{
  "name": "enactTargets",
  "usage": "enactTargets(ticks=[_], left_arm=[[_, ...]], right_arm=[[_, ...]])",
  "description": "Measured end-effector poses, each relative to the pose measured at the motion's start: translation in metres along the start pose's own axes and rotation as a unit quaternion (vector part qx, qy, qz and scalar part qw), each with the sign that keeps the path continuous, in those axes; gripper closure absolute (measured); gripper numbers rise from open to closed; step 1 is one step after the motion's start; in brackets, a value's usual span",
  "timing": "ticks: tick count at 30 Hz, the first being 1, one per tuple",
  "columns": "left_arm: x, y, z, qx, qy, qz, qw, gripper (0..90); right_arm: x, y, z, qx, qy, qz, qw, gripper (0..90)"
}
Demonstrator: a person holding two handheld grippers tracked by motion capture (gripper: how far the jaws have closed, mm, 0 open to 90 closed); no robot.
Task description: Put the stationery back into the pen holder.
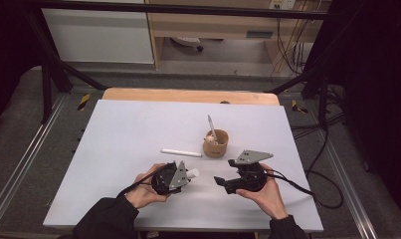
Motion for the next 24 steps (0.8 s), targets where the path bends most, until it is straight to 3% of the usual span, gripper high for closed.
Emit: enactTargets(ticks=[5,12,15,18,22,24], left_arm=[[0.006,0.002,0.009,0.056,0.002,-0.023,0.9981,66.0],[0.015,0.009,0.021,0.122,0.009,-0.064,0.9903,66.0],[0.019,0.014,0.026,0.149,0.011,-0.087,0.9849,66.0],[0.023,0.019,0.032,0.163,0.019,-0.1,0.9813,66.0],[0.026,0.03,0.038,0.191,0.012,-0.127,0.9733,66.0],[0.027,0.036,0.042,0.2,0.013,-0.134,0.9705,66.0]], right_arm=[[-0.006,-0.02,-0.015,-0.016,-0.023,0.023,0.9993,8.8],[-0.012,-0.044,-0.039,-0.063,-0.04,0.044,0.9963,2.6],[-0.012,-0.051,-0.046,-0.052,-0.05,0.042,0.9965,1.5],[-0.011,-0.055,-0.048,-0.052,-0.05,0.037,0.9967,0.9],[-0.008,-0.059,-0.052,-0.053,-0.049,0.036,0.9967,0.9],[-0.007,-0.061,-0.054,-0.049,-0.051,0.033,0.997,0.9]])
Point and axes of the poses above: each handheld gripper's, and its own axes: x roughly backward along the jaws, y roughly out of its top, z roughly to its left, the point moved 10 cm from there along -x, roughly forward along the jaws, and after that the axes turned 11 degrees about -y, right-handed, at the moved point
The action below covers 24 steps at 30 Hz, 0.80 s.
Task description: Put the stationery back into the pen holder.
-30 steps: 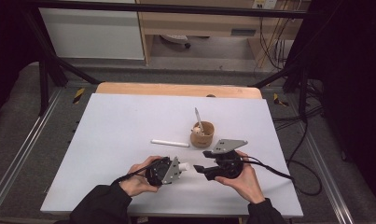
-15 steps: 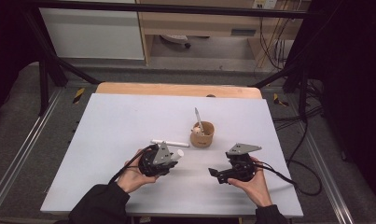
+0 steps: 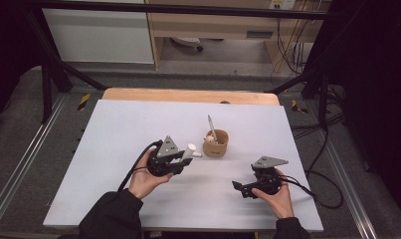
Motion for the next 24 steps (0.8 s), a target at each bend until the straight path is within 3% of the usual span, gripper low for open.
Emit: enactTargets(ticks=[7,24], left_arm=[[-0.005,0.024,0.004,0.025,0.0,-0.031,0.9992,66.0],[-0.033,0.077,0.008,0.033,0.005,-0.063,0.9975,66.0]], right_arm=[[0.005,-0.006,-0.004,-0.009,0.007,-0.005,0.9999,0.9],[0.004,-0.009,-0.006,-0.009,0.011,-0.003,0.9999,0.9]])
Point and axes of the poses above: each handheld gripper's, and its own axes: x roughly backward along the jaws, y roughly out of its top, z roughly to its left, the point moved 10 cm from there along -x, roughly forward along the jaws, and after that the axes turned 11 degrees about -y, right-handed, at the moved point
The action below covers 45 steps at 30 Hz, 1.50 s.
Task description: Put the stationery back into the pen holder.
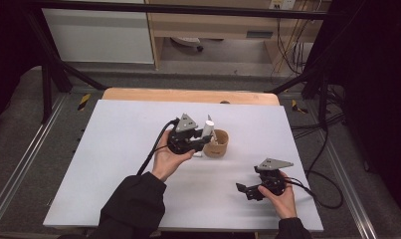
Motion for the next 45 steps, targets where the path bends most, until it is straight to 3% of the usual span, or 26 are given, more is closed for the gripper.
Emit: enactTargets(ticks=[14,20,32,45], left_arm=[[-0.028,0.03,0.008,-0.002,0.006,-0.011,0.9999,66.0],[-0.043,0.036,0.011,-0.005,0.003,-0.012,0.9999,66.0],[-0.074,0.021,0.026,0.002,0.005,0.004,1.0,66.0],[-0.089,-0.002,0.024,0.005,-0.013,0.032,0.9994,66.0]], right_arm=[[0.0,-0.001,0.001,0.002,0.001,0.001,1.0,0.9],[-0.001,-0.001,0.001,0.004,0.003,0.002,1.0,0.9],[0.0,-0.001,0.002,0.004,0.005,0.001,1.0,0.9],[0.0,-0.002,0.002,0.004,0.005,0.001,1.0,0.9]])
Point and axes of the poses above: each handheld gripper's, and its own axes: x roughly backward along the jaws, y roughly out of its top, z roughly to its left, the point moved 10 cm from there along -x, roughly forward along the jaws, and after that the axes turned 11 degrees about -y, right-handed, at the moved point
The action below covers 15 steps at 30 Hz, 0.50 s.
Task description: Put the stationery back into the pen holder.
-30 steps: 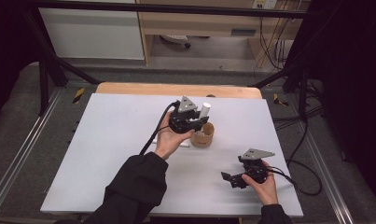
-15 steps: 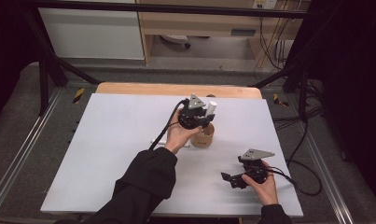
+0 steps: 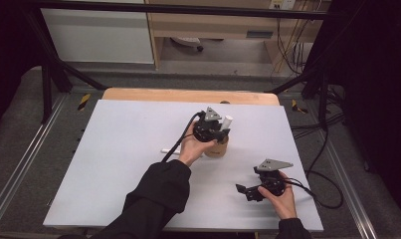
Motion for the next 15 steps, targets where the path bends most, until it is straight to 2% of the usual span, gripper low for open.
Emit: enactTargets(ticks=[15], left_arm=[[-0.008,-0.018,0.001,0.005,-0.013,0.019,0.9997,65.8]], right_arm=[[-0.001,-0.001,0.001,0.005,0.001,0.002,1.0,0.9]])
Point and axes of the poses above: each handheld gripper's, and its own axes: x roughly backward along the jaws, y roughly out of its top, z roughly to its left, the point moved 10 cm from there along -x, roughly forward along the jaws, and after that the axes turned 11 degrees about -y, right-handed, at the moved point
